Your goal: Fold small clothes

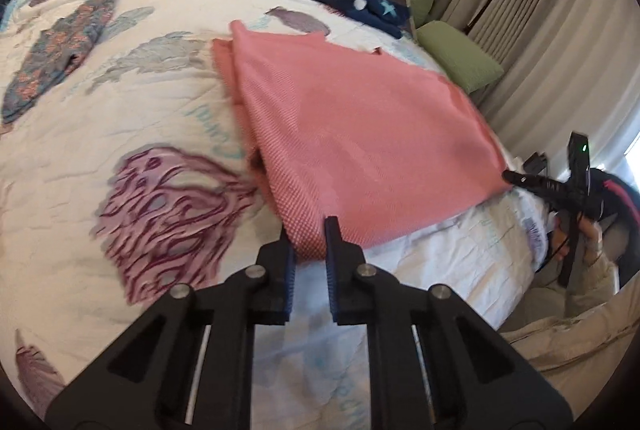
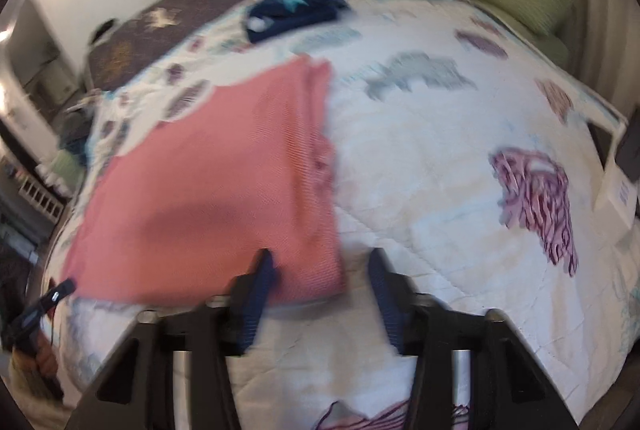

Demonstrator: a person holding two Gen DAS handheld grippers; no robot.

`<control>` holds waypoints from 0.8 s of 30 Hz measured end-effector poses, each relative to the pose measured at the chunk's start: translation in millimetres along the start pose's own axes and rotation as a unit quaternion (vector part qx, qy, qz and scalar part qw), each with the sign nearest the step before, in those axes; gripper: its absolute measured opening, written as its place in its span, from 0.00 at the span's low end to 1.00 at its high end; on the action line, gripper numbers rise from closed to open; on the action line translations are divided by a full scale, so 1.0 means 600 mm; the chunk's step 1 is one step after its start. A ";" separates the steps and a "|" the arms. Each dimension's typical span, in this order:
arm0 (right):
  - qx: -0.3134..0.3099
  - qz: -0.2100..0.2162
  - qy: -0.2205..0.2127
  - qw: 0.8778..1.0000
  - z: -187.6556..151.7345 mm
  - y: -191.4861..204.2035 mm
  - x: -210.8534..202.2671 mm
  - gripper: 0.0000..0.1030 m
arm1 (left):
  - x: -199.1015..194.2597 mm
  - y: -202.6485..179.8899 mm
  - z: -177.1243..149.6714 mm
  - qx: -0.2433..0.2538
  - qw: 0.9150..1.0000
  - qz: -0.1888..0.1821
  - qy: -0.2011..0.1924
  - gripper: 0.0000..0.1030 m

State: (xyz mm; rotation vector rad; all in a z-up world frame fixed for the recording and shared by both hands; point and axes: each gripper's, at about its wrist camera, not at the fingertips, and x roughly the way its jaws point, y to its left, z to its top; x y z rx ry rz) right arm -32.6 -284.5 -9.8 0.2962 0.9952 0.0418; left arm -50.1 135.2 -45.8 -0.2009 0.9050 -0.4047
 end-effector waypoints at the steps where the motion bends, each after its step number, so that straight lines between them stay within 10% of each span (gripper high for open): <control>1: 0.007 -0.006 0.000 1.000 0.004 -0.004 0.001 0.07 | -0.001 0.003 -0.005 0.001 1.000 0.006 0.004 0.14; 8: 0.022 -0.070 0.004 0.997 0.007 -0.032 -0.018 0.09 | -0.011 0.022 -0.019 -0.027 1.000 0.015 0.003 0.15; 16: -0.112 0.012 -0.032 0.993 0.011 0.115 -0.055 0.16 | -0.064 0.041 -0.007 -0.031 0.996 0.074 -0.045 0.17; 24: -0.367 0.109 0.005 0.924 -0.094 0.406 0.007 0.25 | -0.094 0.109 -0.033 -0.096 0.987 0.107 -0.064 0.33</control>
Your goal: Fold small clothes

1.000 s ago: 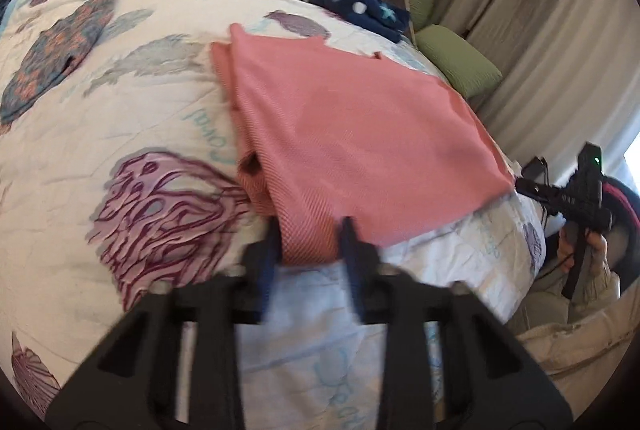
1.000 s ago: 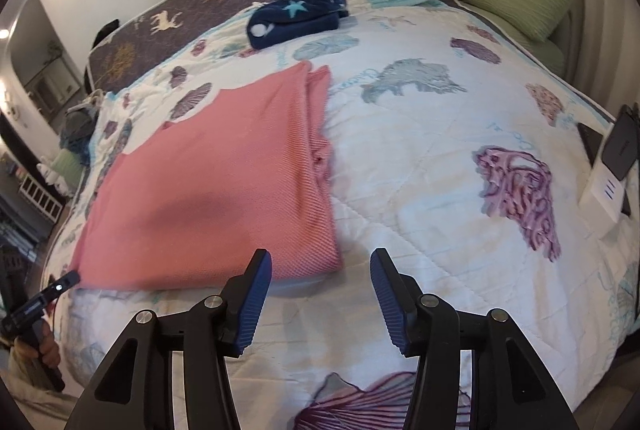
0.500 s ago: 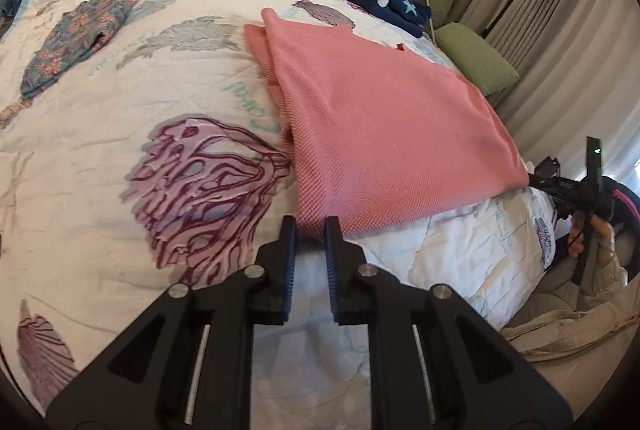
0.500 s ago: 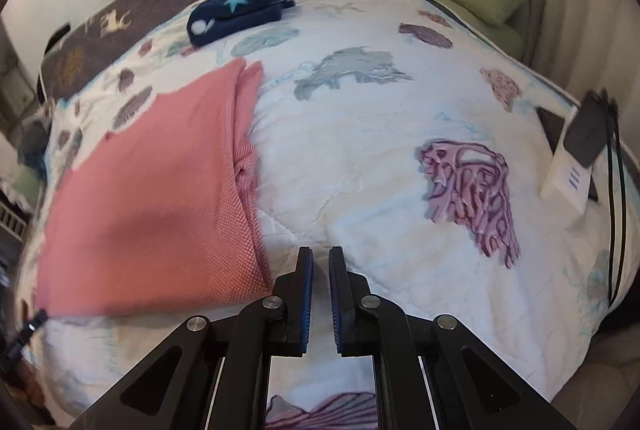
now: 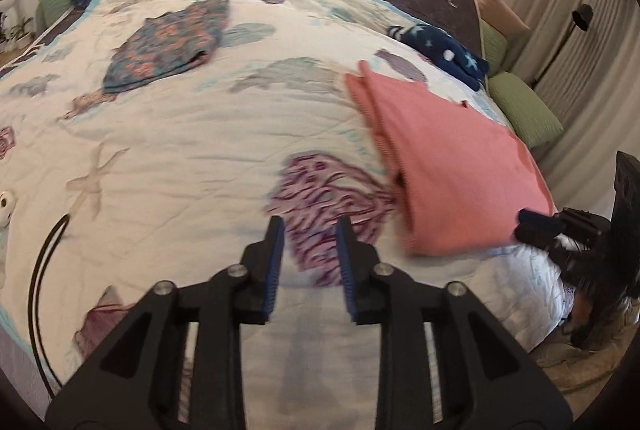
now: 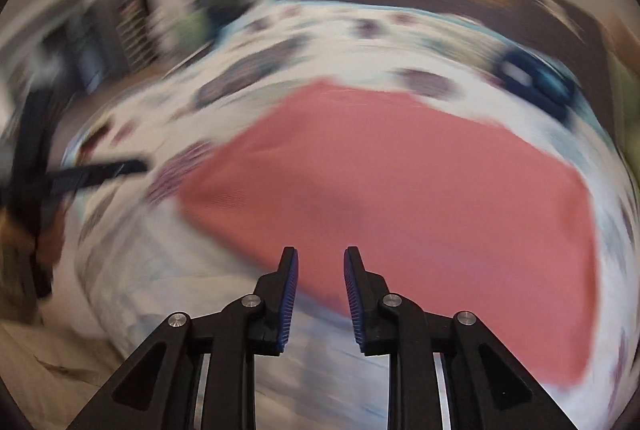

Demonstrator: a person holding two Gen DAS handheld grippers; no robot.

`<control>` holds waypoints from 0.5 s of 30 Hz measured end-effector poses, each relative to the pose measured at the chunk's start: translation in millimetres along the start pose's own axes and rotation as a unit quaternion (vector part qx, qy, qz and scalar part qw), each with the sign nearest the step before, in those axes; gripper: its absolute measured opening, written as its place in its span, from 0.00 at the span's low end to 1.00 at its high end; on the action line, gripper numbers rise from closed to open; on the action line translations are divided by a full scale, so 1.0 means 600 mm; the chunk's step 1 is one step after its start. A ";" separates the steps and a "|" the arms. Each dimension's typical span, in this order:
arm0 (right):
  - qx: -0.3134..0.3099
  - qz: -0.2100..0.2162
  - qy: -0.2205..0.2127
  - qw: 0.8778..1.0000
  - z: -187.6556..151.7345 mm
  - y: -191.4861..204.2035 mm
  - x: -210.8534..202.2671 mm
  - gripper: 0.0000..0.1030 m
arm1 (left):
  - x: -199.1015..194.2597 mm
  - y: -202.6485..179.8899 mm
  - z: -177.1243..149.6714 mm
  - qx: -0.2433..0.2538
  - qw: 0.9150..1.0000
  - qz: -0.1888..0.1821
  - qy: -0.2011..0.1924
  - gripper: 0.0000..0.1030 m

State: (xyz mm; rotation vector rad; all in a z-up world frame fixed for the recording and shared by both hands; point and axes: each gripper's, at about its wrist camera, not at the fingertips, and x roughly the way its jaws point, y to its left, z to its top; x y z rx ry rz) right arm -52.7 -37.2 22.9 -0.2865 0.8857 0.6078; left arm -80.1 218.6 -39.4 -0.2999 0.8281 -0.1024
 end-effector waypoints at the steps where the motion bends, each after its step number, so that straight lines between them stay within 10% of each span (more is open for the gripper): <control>1: -0.040 -0.001 0.003 0.999 0.005 0.037 0.019 0.25 | -0.004 0.009 -0.002 -0.003 1.000 0.003 -0.005 0.36; 15: -0.205 -0.113 -0.018 0.972 0.018 0.200 0.119 0.50 | -0.013 0.096 0.008 -0.052 0.998 -0.029 -0.030 0.41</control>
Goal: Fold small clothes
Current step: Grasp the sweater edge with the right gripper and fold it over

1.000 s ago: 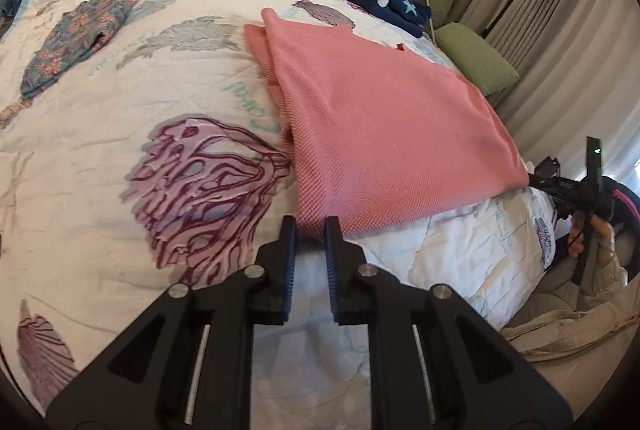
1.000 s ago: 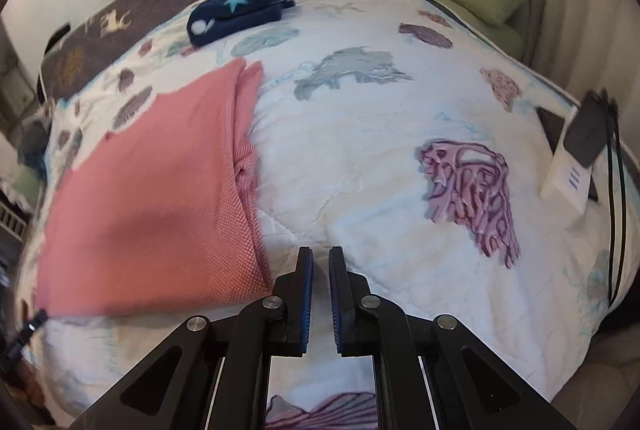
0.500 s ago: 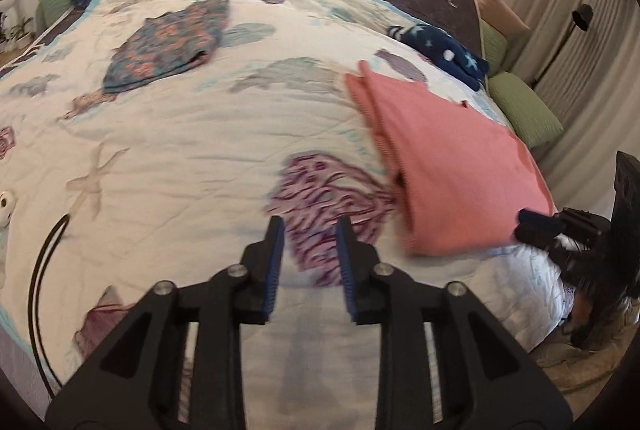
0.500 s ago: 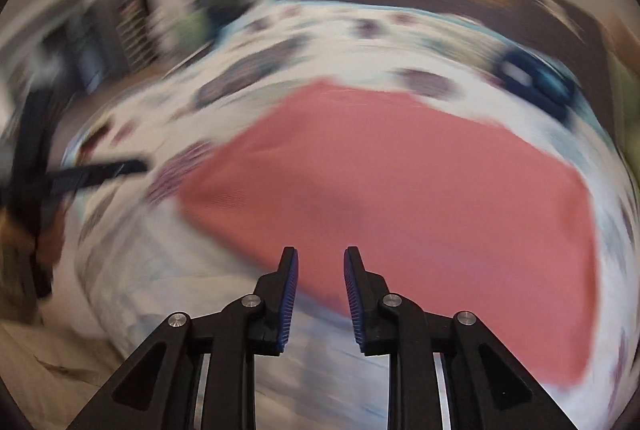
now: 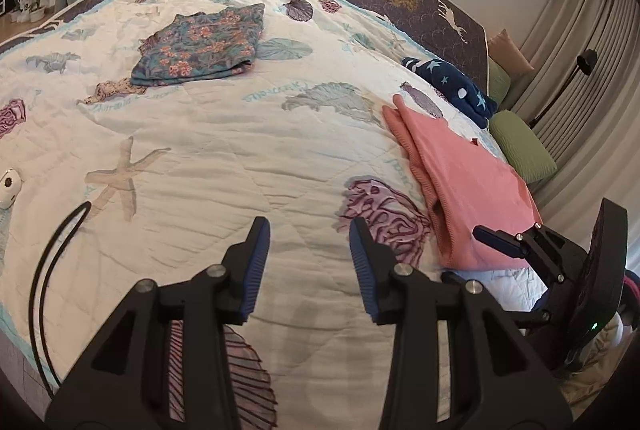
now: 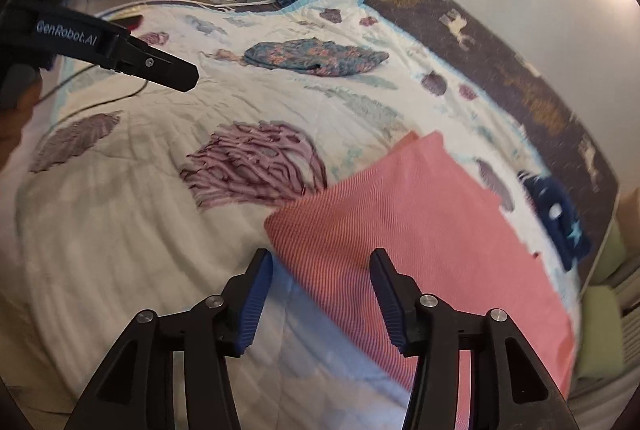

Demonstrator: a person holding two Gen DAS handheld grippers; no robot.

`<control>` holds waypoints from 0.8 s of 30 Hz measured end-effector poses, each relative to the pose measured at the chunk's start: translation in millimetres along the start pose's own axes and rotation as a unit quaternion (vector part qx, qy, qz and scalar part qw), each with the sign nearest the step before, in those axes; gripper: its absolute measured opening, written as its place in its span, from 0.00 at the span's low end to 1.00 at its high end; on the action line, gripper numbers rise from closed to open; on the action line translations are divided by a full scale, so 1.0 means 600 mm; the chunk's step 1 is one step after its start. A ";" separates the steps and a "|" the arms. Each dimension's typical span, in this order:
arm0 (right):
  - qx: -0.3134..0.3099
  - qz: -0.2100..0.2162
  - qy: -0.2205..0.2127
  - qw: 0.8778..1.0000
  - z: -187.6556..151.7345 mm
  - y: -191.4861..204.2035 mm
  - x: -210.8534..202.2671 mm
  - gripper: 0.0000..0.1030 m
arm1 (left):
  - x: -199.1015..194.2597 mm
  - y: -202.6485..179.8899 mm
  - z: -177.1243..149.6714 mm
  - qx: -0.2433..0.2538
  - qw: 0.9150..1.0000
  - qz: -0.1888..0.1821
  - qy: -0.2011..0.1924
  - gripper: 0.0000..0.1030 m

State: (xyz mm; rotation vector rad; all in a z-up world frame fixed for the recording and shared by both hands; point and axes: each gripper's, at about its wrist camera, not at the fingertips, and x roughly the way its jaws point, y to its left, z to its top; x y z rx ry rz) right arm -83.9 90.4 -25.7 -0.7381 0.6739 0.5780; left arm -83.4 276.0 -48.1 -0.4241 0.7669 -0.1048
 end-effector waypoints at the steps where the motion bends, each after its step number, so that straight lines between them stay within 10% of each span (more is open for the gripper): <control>1: -0.005 -0.009 -0.002 1.000 0.005 0.007 0.005 0.50 | 0.002 0.004 0.002 -0.002 1.000 -0.003 0.002 0.41; 7: 0.026 -0.027 -0.005 0.999 0.026 0.003 0.021 0.13 | 0.014 0.002 0.017 0.007 1.000 -0.019 0.008 0.41; 16: 0.236 0.095 -0.042 0.966 0.021 -0.127 -0.031 0.10 | 0.090 -0.060 0.076 0.025 0.992 -0.118 0.042 0.52; 24: 0.300 0.153 -0.033 0.941 0.008 -0.166 -0.024 0.10 | 0.229 -0.111 0.128 -0.065 0.955 -0.250 0.145 0.56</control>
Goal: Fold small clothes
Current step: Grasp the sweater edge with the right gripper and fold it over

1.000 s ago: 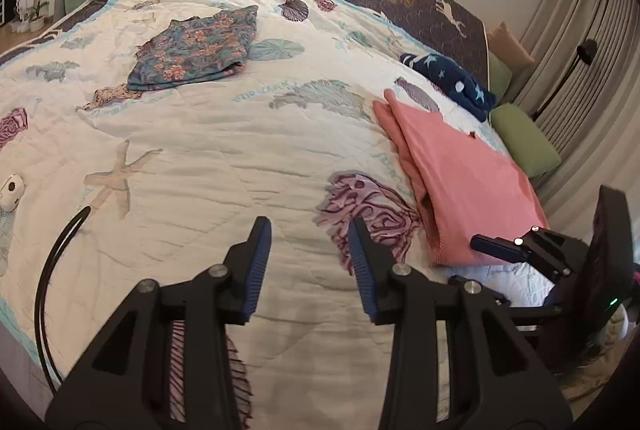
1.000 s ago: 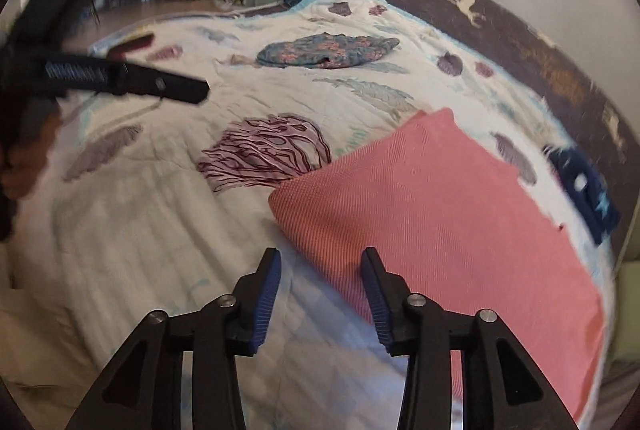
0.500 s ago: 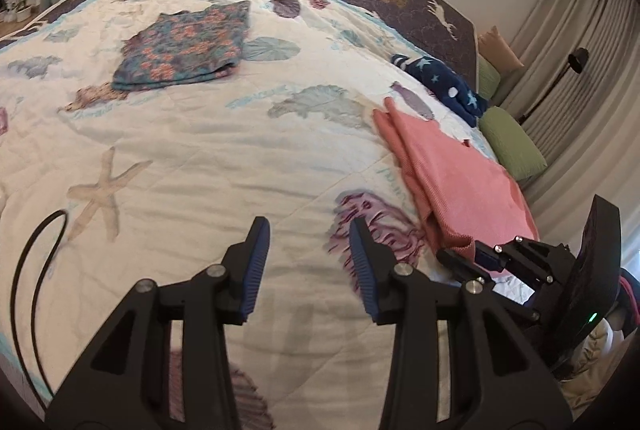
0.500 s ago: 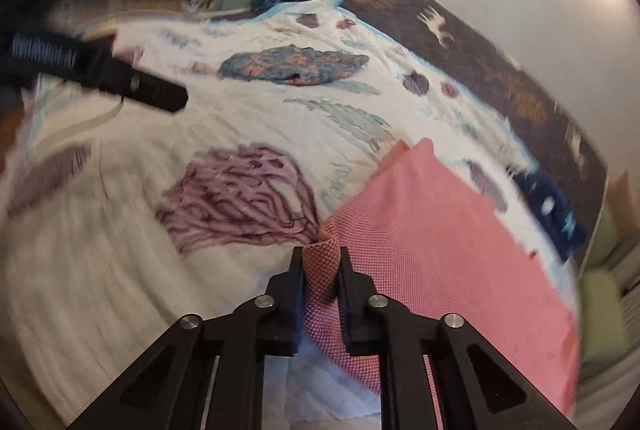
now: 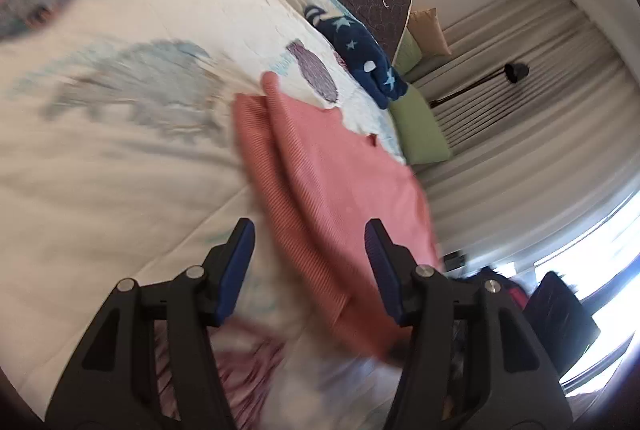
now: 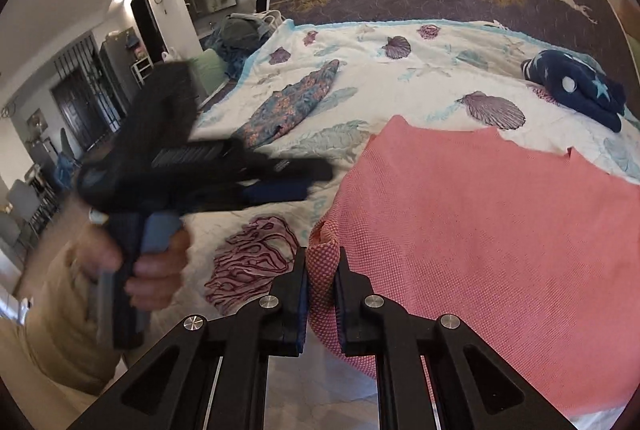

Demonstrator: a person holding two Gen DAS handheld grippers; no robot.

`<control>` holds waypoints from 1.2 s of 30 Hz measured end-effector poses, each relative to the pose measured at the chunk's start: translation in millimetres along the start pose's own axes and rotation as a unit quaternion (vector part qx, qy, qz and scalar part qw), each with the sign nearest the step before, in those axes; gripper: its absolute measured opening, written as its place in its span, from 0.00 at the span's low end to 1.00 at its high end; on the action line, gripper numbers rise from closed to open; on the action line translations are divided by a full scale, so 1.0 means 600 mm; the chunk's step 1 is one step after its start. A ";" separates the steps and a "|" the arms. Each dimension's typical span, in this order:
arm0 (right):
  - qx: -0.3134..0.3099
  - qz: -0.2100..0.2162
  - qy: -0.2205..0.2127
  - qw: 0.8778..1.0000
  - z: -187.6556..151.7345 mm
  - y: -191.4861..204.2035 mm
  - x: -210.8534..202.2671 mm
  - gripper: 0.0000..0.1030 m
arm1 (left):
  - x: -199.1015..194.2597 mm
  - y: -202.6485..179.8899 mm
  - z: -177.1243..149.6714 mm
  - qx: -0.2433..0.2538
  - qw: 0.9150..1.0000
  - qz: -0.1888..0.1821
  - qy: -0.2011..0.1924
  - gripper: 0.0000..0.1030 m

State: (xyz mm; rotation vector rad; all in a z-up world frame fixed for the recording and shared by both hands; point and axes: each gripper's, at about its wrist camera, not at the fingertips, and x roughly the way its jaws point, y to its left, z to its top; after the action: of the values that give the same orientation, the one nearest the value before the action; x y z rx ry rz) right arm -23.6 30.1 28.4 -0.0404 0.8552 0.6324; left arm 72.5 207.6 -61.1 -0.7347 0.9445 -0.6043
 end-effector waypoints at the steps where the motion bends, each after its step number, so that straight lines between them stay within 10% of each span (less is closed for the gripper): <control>1: -0.002 0.002 0.000 1.000 0.000 0.002 0.001 0.10 | 0.012 0.001 0.008 -0.009 1.000 -0.001 0.004 0.56; 4: -0.003 0.008 0.000 1.000 -0.001 0.003 0.002 0.10 | 0.045 0.001 0.031 -0.025 0.999 0.021 0.010 0.54; 7: 0.006 0.017 -0.005 1.000 -0.001 -0.006 -0.002 0.10 | 0.064 0.003 0.048 -0.044 0.998 0.035 0.015 0.18; 10: 0.017 0.026 -0.014 0.999 -0.002 -0.017 -0.009 0.10 | 0.064 -0.016 0.057 -0.037 0.998 0.044 0.008 0.09; 23: 0.098 0.051 -0.098 0.989 -0.017 -0.130 -0.113 0.10 | 0.123 -0.207 0.087 0.080 0.994 0.071 0.009 0.08; 36: 0.204 -0.005 -0.187 0.961 -0.108 -0.301 -0.256 0.10 | 0.348 -0.425 0.035 0.197 0.974 0.069 0.092 0.08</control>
State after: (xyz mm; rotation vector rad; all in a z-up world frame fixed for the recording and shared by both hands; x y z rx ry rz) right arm -46.2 -213.1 56.9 0.4354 0.6030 0.4240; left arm 151.2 -95.8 42.1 -0.2586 0.9966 -0.7182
